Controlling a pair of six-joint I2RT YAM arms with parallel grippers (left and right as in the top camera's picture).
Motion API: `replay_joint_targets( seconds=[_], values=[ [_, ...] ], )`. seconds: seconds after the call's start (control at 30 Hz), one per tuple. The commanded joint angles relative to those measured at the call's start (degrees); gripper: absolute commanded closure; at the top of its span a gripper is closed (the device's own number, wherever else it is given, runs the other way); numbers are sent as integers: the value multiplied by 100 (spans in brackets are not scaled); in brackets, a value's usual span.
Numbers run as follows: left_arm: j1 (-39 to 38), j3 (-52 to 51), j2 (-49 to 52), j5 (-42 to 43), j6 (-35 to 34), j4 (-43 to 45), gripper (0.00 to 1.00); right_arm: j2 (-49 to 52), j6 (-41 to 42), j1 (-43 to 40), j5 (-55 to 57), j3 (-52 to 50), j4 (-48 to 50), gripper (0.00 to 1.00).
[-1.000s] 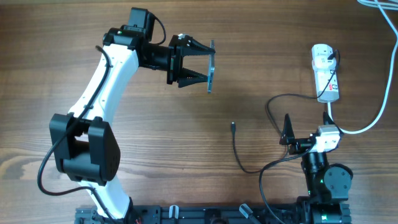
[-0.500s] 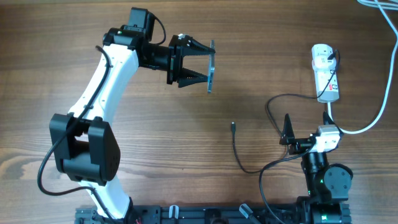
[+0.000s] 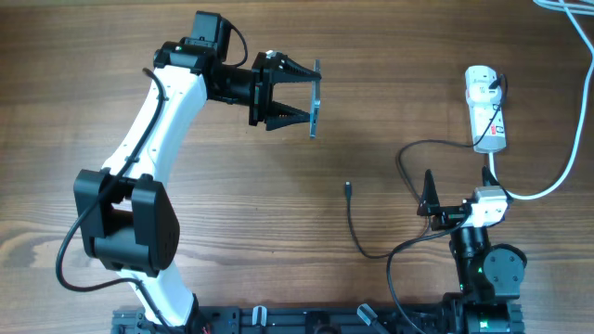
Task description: Plug charger to phone and switch on socket
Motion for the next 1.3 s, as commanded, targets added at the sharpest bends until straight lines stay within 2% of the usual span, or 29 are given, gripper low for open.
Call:
replay_joint_targets(
  seconds=[0.0, 1.13, 1.27],
  values=[
    [15, 138, -177, 321, -31, 2, 42, -35, -55, 22, 17, -7, 13, 0],
    [15, 138, -177, 321, -33, -26, 41, -35, -52, 22, 15, -7, 13, 0],
    [15, 138, -177, 321, -33, -52, 42, -35, 208, 22, 17, -7, 13, 0]
  ],
)
